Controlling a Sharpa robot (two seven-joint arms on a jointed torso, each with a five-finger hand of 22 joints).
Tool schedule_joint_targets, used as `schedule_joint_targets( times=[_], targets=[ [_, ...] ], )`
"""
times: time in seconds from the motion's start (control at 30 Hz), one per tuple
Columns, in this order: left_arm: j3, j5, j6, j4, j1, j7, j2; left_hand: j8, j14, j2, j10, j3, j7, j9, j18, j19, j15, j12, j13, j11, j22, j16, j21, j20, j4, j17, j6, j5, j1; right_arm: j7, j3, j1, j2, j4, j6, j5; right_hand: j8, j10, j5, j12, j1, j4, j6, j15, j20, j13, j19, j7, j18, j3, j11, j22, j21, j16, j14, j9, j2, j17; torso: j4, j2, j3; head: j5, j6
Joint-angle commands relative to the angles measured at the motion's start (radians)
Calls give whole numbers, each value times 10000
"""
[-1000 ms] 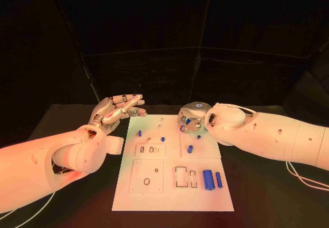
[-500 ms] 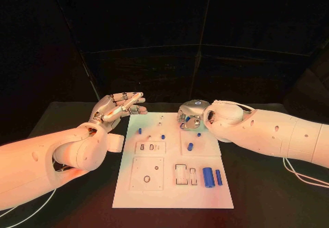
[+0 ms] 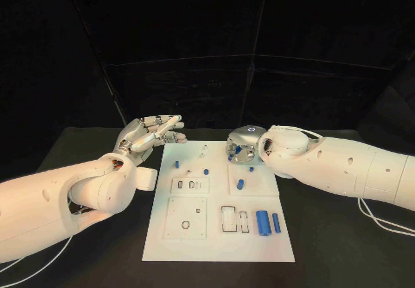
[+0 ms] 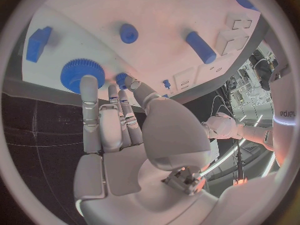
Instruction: Assemble the parts on the task board
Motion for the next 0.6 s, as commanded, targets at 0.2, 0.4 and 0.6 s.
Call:
schedule_joint_targets(
  times=[0.2, 0.4, 0.6],
  targets=[
    [9, -67, 149, -14, 15, 31, 28, -36, 60, 2, 16, 6, 146, -12, 37, 46, 23, -54, -11, 54, 17, -60, 40, -1, -74, 15, 47, 52, 71, 73, 2, -15, 35, -84, 240, 6, 40, 81, -33, -7, -87, 3, 59, 36, 24, -14, 75, 10, -39, 73, -18, 9, 57, 33, 453, 11, 9, 9, 11, 8, -2, 17, -11],
    [9, -67, 152, -26, 15, 31, 43, -36, 60, 2, 16, 6, 146, -12, 37, 46, 23, -54, -11, 54, 17, -60, 40, -1, -74, 15, 47, 52, 71, 162, 2, -32, 51, -132, 198, 51, 26, 180, -28, -3, -86, 28, 109, 32, 26, -22, 104, 16, -51, 271, -24, 107, 153, 90, 449, 6, 24, 52, -6, 12, -1, 27, -34],
    [9, -67, 161, -32, 15, 30, 69, -48, 67, 8, 8, 4, 149, -17, 36, 50, 24, -69, -12, 58, 17, -63, 43, -2, -77, 24, 41, 53, 71, 236, 1, -42, 86, -177, 111, 115, 121, 398, -44, 27, -121, 148, 409, 17, 18, -19, 159, 28, -69, 564, -45, 260, 295, 174, 449, 49, 126, 125, 6, 19, 0, 12, -69]
  ],
)
